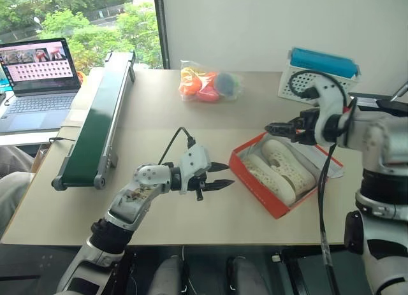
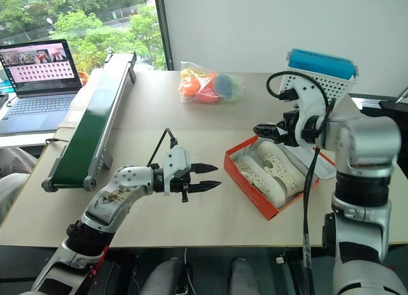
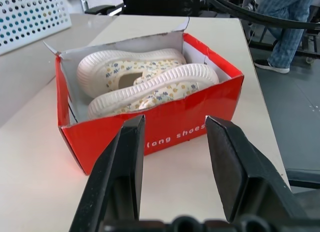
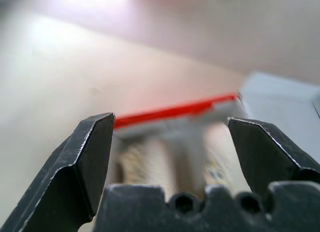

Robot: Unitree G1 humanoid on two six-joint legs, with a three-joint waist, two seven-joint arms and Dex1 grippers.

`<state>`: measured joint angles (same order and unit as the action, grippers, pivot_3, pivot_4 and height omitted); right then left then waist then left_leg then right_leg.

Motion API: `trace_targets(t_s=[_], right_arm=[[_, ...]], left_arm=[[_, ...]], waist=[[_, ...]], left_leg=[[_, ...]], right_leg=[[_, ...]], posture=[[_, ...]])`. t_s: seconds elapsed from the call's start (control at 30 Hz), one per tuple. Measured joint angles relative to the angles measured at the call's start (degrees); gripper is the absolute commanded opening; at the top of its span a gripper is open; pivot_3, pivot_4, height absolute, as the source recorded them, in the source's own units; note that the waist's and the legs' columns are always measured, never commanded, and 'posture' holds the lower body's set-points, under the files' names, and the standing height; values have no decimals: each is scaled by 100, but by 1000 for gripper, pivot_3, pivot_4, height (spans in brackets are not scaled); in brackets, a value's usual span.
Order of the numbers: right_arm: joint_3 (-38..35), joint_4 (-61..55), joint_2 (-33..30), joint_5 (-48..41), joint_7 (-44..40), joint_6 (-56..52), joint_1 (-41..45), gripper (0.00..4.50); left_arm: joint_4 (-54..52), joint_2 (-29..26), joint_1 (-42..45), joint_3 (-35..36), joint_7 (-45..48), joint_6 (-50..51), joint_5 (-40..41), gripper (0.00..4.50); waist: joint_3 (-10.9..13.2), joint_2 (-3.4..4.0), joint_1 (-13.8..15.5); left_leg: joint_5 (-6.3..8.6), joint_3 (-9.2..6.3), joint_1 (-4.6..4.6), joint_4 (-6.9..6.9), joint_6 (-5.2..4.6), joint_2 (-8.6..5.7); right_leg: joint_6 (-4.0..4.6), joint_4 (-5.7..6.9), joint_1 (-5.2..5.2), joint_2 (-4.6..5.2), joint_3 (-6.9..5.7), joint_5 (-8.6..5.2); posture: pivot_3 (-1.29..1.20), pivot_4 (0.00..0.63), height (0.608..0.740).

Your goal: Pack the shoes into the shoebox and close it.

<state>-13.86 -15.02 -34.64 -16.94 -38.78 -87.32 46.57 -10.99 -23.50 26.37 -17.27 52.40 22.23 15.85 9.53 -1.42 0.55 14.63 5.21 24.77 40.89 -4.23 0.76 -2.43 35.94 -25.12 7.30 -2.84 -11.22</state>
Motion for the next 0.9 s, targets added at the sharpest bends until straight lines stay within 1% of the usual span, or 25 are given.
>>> trace_targets(t_s=[0.07, 0.17, 0.2, 0.27, 0.3, 0.37, 0.43, 0.5, 0.53, 0.6, 0.67, 0.77, 0.9], right_arm=[[-524, -566, 223, -42, 146, -260, -589, 2445], [-1025, -993, 199, 11, 422, -438, -1422, 1485], [-1021, -1156, 14, 32, 487, -431, -1701, 1080], [-886, -1463, -490, 99, 616, -339, -2219, 445], [-749, -1593, -784, 136, 677, -207, -2478, 20], [-446, -1758, -1247, 161, 675, -10, -2896, 20], [-151, -1968, -1585, 69, 479, 359, -3244, 20], [79, -2236, -1926, -59, 132, 887, -3488, 20], [175, -2393, -2283, -75, -109, 1360, -3704, 20], [189, -2539, -2756, -26, -479, 2127, -3965, 20], [189, -2559, -3086, -20, -871, 2691, -4143, 20], [189, -2383, -3586, -179, -1543, 3240, -4058, 779], [197, -2261, -3932, -394, -2148, 3517, -4071, 2101]], left_arm=[[58, 1, 0, 15, -13, -23, -4, 2044], [85, 6, 7, 46, -30, -21, -1, 2044], [91, 16, 11, 56, -31, -21, 0, 2044], [146, 28, 32, 70, -30, -22, 0, 2044], [188, 43, 46, 65, -27, -21, -1, 2044], [215, 54, 55, 58, -15, -22, -2, 2044], [269, 111, 86, 47, -2, -23, -3, 2044], [292, 134, 108, 31, 15, -23, -3, 2044], [295, 142, 122, 23, 33, -26, -2, 2044], [305, 129, 133, 24, 47, -27, -4, 2044], [309, 130, 153, 24, 61, -29, -4, 2044], [331, 138, 167, 21, 79, -41, -7, 2044], [330, 152, 167, 15, 75, -42, -12, 2044]], waist=[[0, 0, 44], [-1, 1, 76], [-1, 7, 73], [-2, 13, 40], [-2, 13, 25], [-2, 13, -7], [-4, 16, -43], [-4, 19, -59], [-2, 24, -48], [-2, 23, -34], [-1, 22, -13], [-1, 21, 0], [-1, 21, 15]], left_leg=[[2, -7, 2, 6, -4, -2], [6, -1, 11, 10, -11, -8], [6, 0, 13, 10, -11, -10], [6, 3, 11, 7, -11, -10], [6, 3, 8, 8, -11, -9], [5, 4, 0, 6, -10, -5], [6, 8, -9, 3, -11, -4], [6, 8, -11, 2, -11, -3], [7, 6, -9, 1, -12, -5], [9, 5, -8, 3, -16, -4], [12, 7, -8, 7, -20, -5], [12, 7, -10, 11, -20, -3], [12, 5, -8, 9, -21, -3]], right_leg=[[-1, -3, 7, 2, -5, 0], [-2, -5, 0, 8, -1, 0], [-2, -5, -2, 10, 1, 0], [-4, -3, -4, 10, 3, -2], [-4, -2, -3, 9, 3, -2], [-5, 0, -1, 5, 6, -3], [-7, 1, 2, 3, 16, -4], [-9, -1, 2, -2, 19, -6], [-16, -1, 2, -1, 21, -11], [-18, -6, 6, -2, 20, -12], [-20, -8, 8, -1, 21, -13], [-19, -9, 11, 1, 20, -13], [-18, -10, 10, 2, 20, -13]], posture=[[0, 150, 705], [0, 150, 705], [0, 150, 705], [0, 150, 705], [0, 150, 705], [0, 150, 705], [0, 150, 705], [0, 150, 705], [0, 150, 705], [0, 150, 705], [0, 150, 705], [0, 150, 705], [0, 150, 705]])
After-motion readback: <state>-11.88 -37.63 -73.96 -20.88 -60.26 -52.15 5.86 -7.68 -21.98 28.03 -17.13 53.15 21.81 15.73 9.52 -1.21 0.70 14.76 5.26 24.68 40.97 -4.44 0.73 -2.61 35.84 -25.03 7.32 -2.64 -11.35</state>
